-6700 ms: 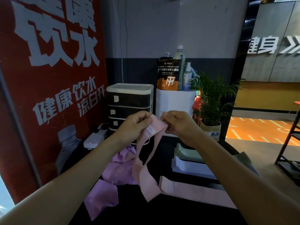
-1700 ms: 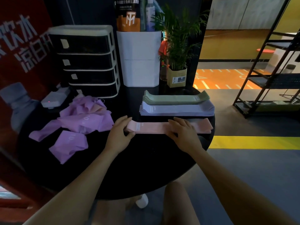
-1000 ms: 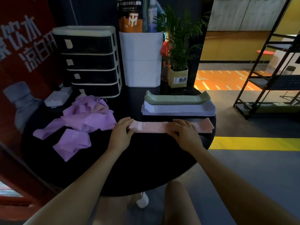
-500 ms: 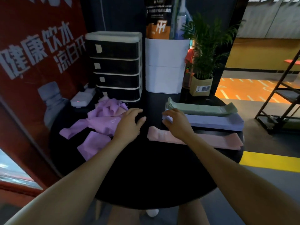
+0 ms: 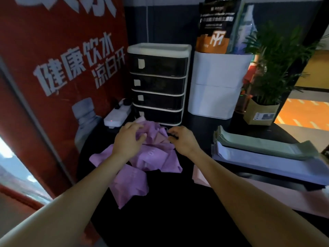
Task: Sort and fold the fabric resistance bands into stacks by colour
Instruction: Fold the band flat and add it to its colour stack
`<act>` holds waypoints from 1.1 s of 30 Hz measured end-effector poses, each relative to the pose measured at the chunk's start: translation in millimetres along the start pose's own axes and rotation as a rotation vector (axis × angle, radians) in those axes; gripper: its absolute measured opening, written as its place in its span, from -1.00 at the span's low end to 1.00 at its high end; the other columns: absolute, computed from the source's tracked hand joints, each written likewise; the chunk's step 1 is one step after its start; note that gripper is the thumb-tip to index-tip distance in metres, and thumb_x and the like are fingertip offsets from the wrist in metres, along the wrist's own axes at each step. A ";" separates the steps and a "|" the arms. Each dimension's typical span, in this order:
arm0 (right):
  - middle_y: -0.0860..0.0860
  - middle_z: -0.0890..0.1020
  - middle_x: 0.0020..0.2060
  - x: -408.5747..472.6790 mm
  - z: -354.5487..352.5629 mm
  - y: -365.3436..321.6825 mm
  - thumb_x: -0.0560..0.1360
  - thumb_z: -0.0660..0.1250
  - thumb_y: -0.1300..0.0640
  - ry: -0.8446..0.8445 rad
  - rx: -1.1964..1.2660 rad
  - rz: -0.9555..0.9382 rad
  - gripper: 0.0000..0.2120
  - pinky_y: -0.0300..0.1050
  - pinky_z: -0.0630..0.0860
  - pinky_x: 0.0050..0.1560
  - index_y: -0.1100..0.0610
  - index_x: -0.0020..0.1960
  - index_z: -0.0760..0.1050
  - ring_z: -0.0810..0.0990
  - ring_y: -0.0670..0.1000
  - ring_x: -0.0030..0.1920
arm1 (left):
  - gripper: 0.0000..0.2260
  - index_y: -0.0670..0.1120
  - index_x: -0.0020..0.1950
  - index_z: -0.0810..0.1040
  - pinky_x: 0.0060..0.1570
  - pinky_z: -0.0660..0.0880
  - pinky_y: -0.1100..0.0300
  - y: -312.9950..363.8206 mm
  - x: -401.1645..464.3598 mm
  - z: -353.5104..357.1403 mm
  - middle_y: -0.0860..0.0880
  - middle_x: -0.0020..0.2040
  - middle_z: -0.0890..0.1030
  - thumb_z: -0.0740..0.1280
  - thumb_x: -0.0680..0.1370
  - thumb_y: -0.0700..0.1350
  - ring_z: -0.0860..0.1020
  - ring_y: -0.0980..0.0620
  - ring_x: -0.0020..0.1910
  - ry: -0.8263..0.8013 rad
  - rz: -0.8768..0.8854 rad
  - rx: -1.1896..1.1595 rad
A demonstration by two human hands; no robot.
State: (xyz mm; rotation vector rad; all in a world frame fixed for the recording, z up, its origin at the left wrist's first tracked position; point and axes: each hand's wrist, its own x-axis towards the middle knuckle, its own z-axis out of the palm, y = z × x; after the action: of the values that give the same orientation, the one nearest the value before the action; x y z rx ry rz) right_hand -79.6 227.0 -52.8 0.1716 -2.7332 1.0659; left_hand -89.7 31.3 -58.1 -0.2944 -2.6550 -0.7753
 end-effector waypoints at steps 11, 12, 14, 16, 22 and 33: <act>0.13 0.64 -0.17 21.7 32.8 -4.4 0.44 0.33 0.26 -0.073 0.070 0.078 -0.89 -0.11 0.50 -0.10 0.21 -0.06 0.60 0.58 0.09 -0.16 | -0.54 0.02 0.30 0.48 0.25 0.39 0.05 -13.4 0.3 8.6 -0.04 0.27 0.45 0.42 0.43 0.11 0.43 -0.03 0.27 -0.074 -0.091 -0.078; 0.11 0.62 -0.23 22.1 31.1 -6.7 0.45 0.33 0.27 -0.058 0.090 0.057 -0.90 -0.16 0.45 -0.16 0.22 -0.08 0.61 0.54 0.04 -0.22 | -0.51 0.03 0.32 0.46 0.25 0.39 0.07 -11.9 0.7 8.2 -0.03 0.28 0.44 0.42 0.43 0.11 0.43 -0.02 0.27 -0.083 -0.090 -0.095; 0.07 0.62 -0.26 22.5 24.3 -15.2 0.45 0.33 0.29 -0.023 0.139 -0.001 -0.89 -0.28 0.37 -0.25 0.23 -0.08 0.63 0.50 -0.05 -0.25 | -0.49 0.06 0.34 0.41 0.21 0.39 0.15 -8.3 2.4 6.3 -0.02 0.26 0.42 0.42 0.43 0.10 0.44 0.02 0.23 -0.115 -0.088 -0.165; 0.06 0.67 -0.18 24.6 13.5 -24.6 0.46 0.34 0.29 0.024 0.171 -0.055 -0.87 -0.47 0.34 -0.27 0.22 -0.03 0.64 0.52 -0.10 -0.21 | -0.58 0.08 0.32 0.44 0.10 0.41 0.21 -4.9 5.0 5.0 -0.02 0.21 0.47 0.39 0.47 0.06 0.49 0.05 0.13 -0.122 -0.033 -0.203; -0.03 0.60 -0.23 36.2 -39.5 -47.5 0.49 0.33 0.25 0.275 0.280 -0.099 -0.87 -0.29 0.40 -0.27 0.22 -0.01 0.64 0.54 -0.07 -0.21 | -0.83 -0.14 0.04 0.58 -0.26 0.28 0.37 2.9 17.6 -7.9 -0.07 -0.04 0.57 0.31 0.49 -0.30 0.50 0.02 -0.19 0.061 -0.010 -0.198; 0.03 0.61 -0.24 35.5 -86.8 -58.6 0.51 0.32 0.25 0.376 0.402 -0.036 -0.89 0.01 0.57 -0.05 0.20 -0.03 0.62 0.59 0.07 -0.16 | -0.80 -0.12 0.11 0.56 0.02 0.38 0.29 48.6 21.4 -30.2 -0.04 0.05 0.45 0.32 0.54 -0.07 0.49 0.06 -0.01 0.101 0.040 -0.302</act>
State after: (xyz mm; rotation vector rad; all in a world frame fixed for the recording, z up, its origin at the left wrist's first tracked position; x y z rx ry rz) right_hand -90.9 241.7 56.2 0.0692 -2.1595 1.4588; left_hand -86.5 56.9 -2.7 -0.3738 -2.4271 -1.1476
